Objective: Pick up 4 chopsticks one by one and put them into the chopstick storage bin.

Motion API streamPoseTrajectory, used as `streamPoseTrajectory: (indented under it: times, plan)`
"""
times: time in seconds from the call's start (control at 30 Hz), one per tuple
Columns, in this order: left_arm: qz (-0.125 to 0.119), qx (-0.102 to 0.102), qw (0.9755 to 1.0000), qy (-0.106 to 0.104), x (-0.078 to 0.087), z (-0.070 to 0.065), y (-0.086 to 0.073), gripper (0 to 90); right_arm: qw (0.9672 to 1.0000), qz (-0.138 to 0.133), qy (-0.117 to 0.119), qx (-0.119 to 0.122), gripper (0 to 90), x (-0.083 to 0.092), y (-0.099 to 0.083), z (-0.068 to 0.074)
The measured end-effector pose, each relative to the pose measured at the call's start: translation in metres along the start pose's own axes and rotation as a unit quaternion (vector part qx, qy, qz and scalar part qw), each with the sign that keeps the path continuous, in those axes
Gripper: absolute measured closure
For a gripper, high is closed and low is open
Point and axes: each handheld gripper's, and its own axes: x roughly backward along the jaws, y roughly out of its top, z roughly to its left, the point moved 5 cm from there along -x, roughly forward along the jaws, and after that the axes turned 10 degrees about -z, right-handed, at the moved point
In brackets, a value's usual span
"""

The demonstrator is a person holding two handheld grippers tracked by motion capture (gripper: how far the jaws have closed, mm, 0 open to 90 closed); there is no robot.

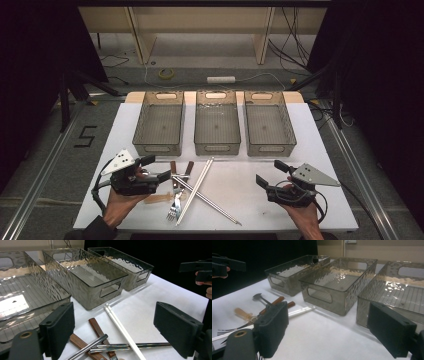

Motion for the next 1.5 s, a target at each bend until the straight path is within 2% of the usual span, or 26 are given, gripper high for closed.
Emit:
streamPoseTrajectory:
  times: [0.33, 0.5, 0.57, 0.6, 0.63, 0.7, 0.8, 0.9, 0.93, 0.97, 1.1, 1.23, 1.27, 1.3, 1.5]
  plan:
    - [0.021, 0.014, 0.9996, 0.010, -0.002, 0.002, 0.000, 17.6, 1.0000, 0.005, -0.001, 0.001, 18.9, -0.001, 0.000, 0.000]
    - [0.069, 0.018, 0.9973, 0.020, -0.007, 0.000, 0.000, 19.7, 1.0000, 0.009, -0.003, 0.000, 19.1, -0.001, -0.001, -0.001]
    - [0.079, 0.019, 0.9965, 0.023, -0.008, -0.001, 0.000, 21.2, 0.9999, 0.009, -0.005, 0.000, 19.1, -0.001, -0.001, -0.001]
    - [0.101, 0.020, 0.9944, 0.025, -0.011, -0.003, -0.001, 22.3, 0.9999, 0.011, -0.007, -0.001, 19.1, -0.001, -0.001, -0.002]
    - [0.101, 0.020, 0.9944, 0.025, -0.011, -0.003, -0.001, 23.3, 0.9999, 0.011, -0.007, -0.001, 19.2, -0.001, -0.001, -0.002]
    - [0.128, 0.018, 0.9911, 0.030, -0.015, -0.006, -0.003, 24.4, 0.9999, 0.012, -0.007, -0.002, 19.2, -0.001, -0.001, -0.002]
    - [0.155, 0.015, 0.9873, 0.032, -0.020, -0.010, -0.005, 28.4, 0.9998, 0.018, -0.007, -0.001, 19.4, -0.002, -0.003, -0.002]
    - [0.184, 0.022, 0.9822, 0.030, -0.024, -0.011, -0.009, 29.6, 0.9998, 0.020, -0.006, 0.000, 19.4, -0.003, -0.003, -0.002]
    - [0.204, 0.035, 0.9781, 0.027, -0.027, -0.012, -0.012, 31.5, 0.9998, 0.021, -0.006, -0.001, 19.4, -0.003, -0.003, -0.002]
    - [0.204, 0.035, 0.9781, 0.027, -0.027, -0.012, -0.012, 32.4, 0.9998, 0.021, -0.006, -0.001, 19.4, -0.003, -0.003, -0.002]
    - [0.233, 0.043, 0.9712, 0.024, -0.033, -0.015, -0.018, 36.5, 0.9996, 0.026, -0.008, -0.002, 19.6, -0.003, -0.004, -0.002]
    - [0.254, 0.044, 0.9661, 0.015, -0.041, -0.019, -0.022, 39.3, 0.9996, 0.027, -0.008, -0.002, 19.6, -0.004, -0.004, -0.002]
    - [0.261, 0.045, 0.9643, 0.013, -0.043, -0.021, -0.024, 40.3, 0.9996, 0.027, -0.007, -0.002, 19.7, -0.004, -0.004, -0.002]
    - [0.278, 0.040, 0.9596, 0.009, -0.047, -0.023, -0.027, 41.5, 0.9995, 0.029, -0.007, -0.003, 19.8, -0.004, -0.005, -0.002]
    - [0.284, 0.022, 0.9584, 0.008, -0.063, -0.028, -0.026, 45.3, 0.9994, 0.034, -0.005, -0.004, 20.2, -0.005, -0.005, -0.001]
